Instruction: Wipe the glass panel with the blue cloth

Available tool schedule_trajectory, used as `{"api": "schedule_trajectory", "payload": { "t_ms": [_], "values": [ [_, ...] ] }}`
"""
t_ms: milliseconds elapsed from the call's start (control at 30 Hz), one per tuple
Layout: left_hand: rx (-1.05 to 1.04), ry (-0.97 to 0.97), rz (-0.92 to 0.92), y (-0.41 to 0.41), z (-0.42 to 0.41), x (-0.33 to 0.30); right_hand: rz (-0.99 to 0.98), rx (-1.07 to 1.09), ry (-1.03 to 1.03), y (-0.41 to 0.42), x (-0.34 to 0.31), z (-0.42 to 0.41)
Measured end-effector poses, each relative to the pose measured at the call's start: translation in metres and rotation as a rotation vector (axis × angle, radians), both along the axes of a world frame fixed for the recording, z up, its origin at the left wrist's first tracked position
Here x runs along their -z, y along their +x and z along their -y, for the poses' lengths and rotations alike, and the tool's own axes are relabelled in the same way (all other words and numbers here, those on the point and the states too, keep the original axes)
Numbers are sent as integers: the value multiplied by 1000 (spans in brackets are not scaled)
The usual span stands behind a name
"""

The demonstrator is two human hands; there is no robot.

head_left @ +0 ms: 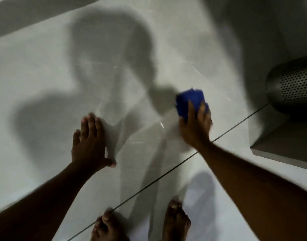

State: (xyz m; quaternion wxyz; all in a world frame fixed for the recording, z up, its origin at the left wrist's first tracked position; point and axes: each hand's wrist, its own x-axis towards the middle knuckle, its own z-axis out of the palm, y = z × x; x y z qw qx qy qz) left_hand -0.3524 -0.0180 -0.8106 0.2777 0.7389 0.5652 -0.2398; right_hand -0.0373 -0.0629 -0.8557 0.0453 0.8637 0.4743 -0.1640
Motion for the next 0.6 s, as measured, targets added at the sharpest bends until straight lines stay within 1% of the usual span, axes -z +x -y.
{"api": "schedule_trajectory", "payload": {
  "t_ms": [33,67,133,167,233,333,367,400,467,533,600],
  "values": [
    [-3,-3,1,1,-1,0,17,66,-28,-8,-4,34],
    [-7,-5,4,1,-1,1,30,59,-60,-23,-9,66],
    [-10,-8,4,0,-1,3,-6,-88,-146,-63,-16,112],
    [-9,-8,4,-1,-1,4,-36,-172,-172,-79,-17,121],
    [1,-11,2,-2,-1,4,-95,-302,-152,-94,-15,103],
    [13,2,4,-3,0,5,-106,-586,-28,-83,-7,14],
    [16,0,4,-3,1,5,-80,-634,-10,-70,-4,-22],
    [20,0,3,-3,1,5,-44,-605,-3,-51,-3,-54],
    [16,6,-2,-3,0,5,14,-409,-42,-4,-2,-89],
    [12,0,-8,-2,0,4,12,-214,-89,39,-4,-69],
    [9,-4,-6,-1,0,2,10,-60,-97,52,-15,-13]
  ]
}}
